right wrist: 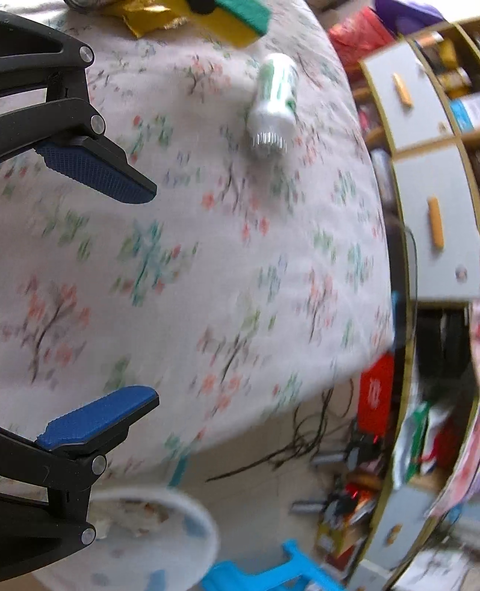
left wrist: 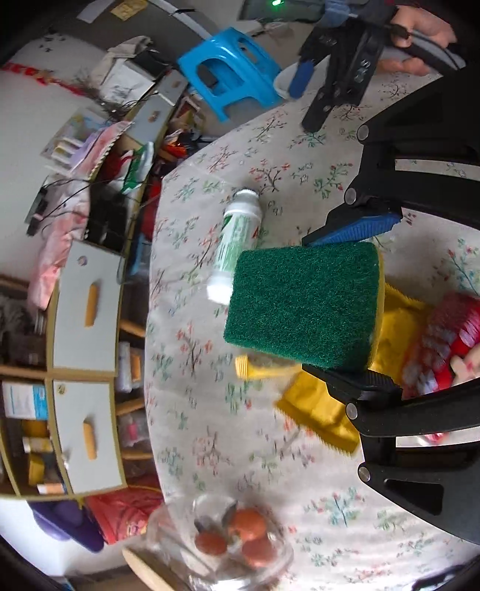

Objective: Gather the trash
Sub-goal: 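Grasp the green-yellow sponge with the left tool while the right tool returns over the table, then grasp the white bottle with the right tool while the left tool holds the sponge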

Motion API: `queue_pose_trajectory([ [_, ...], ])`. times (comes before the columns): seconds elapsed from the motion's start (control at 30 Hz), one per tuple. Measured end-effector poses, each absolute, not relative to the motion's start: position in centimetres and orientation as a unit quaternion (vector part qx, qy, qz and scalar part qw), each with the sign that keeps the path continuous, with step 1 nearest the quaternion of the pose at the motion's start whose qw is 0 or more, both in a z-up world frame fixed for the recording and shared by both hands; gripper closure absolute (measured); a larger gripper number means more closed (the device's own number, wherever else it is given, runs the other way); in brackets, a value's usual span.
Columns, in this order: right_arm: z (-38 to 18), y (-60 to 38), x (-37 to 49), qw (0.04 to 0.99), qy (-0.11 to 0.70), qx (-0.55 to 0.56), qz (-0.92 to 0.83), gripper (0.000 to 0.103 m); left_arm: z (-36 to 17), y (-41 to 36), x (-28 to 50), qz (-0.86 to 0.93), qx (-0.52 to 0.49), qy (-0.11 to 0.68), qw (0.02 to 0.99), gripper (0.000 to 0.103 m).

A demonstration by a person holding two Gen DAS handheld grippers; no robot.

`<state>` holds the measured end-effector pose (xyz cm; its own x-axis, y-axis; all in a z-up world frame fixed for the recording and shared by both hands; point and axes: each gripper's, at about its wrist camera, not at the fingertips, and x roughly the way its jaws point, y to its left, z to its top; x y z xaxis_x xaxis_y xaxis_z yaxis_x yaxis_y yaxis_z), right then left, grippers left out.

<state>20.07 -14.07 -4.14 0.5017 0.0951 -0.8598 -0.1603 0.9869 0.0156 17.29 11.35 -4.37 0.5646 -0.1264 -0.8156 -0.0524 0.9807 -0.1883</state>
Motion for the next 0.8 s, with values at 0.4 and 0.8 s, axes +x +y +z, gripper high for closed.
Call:
queue_pose_trajectory([
  [0.4,-4.6,-2.4,25.6,0.859,0.459,-0.142,0.178,0.018,-4.0,18.4,14.3,0.014,-0.132,0.463,0.876,0.042],
  [0.8,-6.7,3.1,27.7,0.829,0.467,-0.225,0.210,0.020,-4.7,21.5,12.9,0.024,-0.148,0.469,0.870,0.042],
])
